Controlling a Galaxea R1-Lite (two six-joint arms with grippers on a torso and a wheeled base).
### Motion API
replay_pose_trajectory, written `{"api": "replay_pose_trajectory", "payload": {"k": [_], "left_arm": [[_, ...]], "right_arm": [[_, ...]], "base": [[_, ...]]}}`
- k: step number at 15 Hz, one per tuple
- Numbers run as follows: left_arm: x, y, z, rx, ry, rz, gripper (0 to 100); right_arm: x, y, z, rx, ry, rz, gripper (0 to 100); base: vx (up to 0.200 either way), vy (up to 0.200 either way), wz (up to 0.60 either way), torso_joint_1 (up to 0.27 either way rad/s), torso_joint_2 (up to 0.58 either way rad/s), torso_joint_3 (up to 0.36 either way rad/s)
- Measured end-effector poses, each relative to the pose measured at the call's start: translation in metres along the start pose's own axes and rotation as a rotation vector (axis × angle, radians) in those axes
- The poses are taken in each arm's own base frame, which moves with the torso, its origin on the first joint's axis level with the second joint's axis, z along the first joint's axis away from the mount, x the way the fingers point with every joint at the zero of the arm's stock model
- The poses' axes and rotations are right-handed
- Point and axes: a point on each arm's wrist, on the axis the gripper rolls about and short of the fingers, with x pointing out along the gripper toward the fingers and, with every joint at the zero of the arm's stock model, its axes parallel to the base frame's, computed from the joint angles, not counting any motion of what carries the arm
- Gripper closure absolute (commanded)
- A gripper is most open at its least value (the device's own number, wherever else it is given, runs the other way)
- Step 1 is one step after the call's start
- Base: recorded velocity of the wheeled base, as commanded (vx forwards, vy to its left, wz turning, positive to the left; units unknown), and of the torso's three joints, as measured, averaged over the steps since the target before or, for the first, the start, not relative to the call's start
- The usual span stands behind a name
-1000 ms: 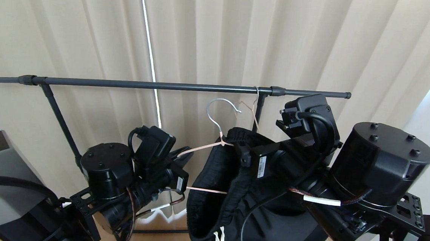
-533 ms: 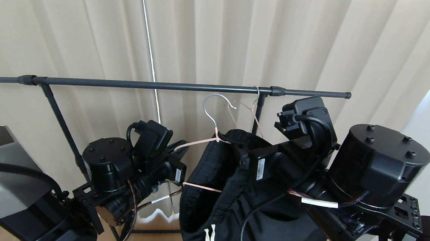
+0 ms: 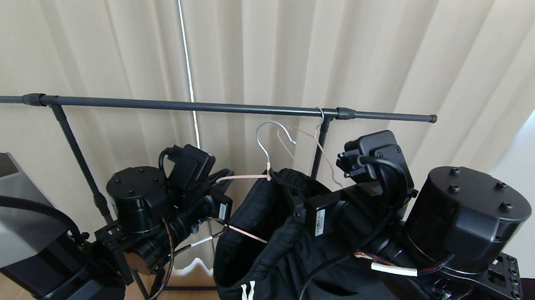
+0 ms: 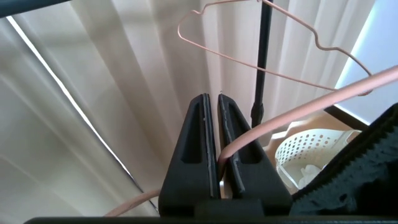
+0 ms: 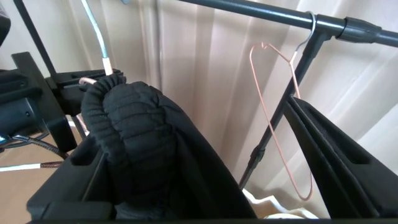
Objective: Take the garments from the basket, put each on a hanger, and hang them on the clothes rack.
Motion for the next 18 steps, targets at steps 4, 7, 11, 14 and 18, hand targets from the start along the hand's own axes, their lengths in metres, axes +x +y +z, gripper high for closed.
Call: {"api": "replay_pose_trajectory", "payload": {"k": [4,7,11,14,18], "left_arm": [[0.001,0.0,0.001,-0.001,-0.003,0.016,100],[0.002,0.001,0.001,0.0,0.005,0.02,100],[0.007,0.007,0.003,0.0,0.003,0.037,100],[0.01,0.009,0.003,-0.002,0.0,0.046,100],[0.012,0.009,0.002,0.0,0.015,0.063,100]], "right_arm": [[-0.001,0.0,0.0,0.002,-0.002,0.005,0],[-0.001,0.0,0.0,0.004,-0.003,0.015,0],[-0.003,0.0,-0.001,0.003,0.001,0.03,0],[-0.004,-0.001,0.0,0.005,-0.002,0.047,0],[-0.009,0.005,-0.004,-0.004,0.01,0.074,0]], "base": [[0.0,0.0,0.0,0.0,0.0,0.0],[0.0,0.0,0.0,0.0,0.0,0.0],[0.0,0.0,0.0,0.0,0.0,0.0],[0.0,0.0,0.0,0.0,0.0,0.0],[0.0,0.0,0.0,0.0,0.0,0.0]]}}
